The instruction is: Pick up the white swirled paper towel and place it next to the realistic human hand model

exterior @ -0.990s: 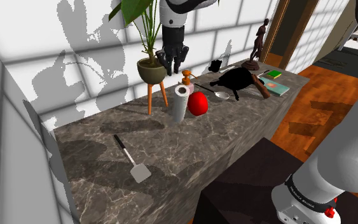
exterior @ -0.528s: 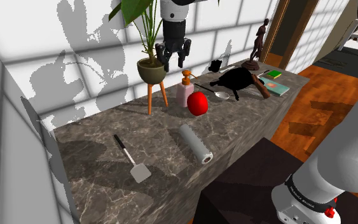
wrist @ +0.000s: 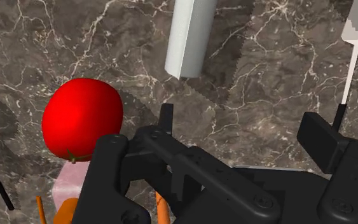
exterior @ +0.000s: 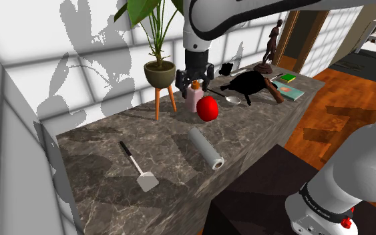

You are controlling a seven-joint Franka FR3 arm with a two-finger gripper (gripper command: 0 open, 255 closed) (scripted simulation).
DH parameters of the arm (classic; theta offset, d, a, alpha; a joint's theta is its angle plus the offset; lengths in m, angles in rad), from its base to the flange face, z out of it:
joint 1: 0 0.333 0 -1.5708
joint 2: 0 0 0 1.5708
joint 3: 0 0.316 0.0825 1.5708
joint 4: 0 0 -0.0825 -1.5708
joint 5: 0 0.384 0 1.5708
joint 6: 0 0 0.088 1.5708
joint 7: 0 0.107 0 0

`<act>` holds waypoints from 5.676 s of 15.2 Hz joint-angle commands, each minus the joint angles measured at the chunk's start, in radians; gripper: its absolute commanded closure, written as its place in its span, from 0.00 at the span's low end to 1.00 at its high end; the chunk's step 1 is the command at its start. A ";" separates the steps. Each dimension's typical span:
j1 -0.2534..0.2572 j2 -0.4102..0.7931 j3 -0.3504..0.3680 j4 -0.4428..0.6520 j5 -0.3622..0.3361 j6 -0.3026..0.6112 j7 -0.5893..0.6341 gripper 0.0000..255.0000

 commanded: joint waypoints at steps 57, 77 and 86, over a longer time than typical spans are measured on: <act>-0.009 0.202 0.130 -0.367 -0.391 0.417 0.512 0.00; -0.008 0.090 0.138 -0.337 -0.302 0.298 0.428 1.00; -0.004 0.009 0.133 -0.289 -0.247 0.184 0.370 1.00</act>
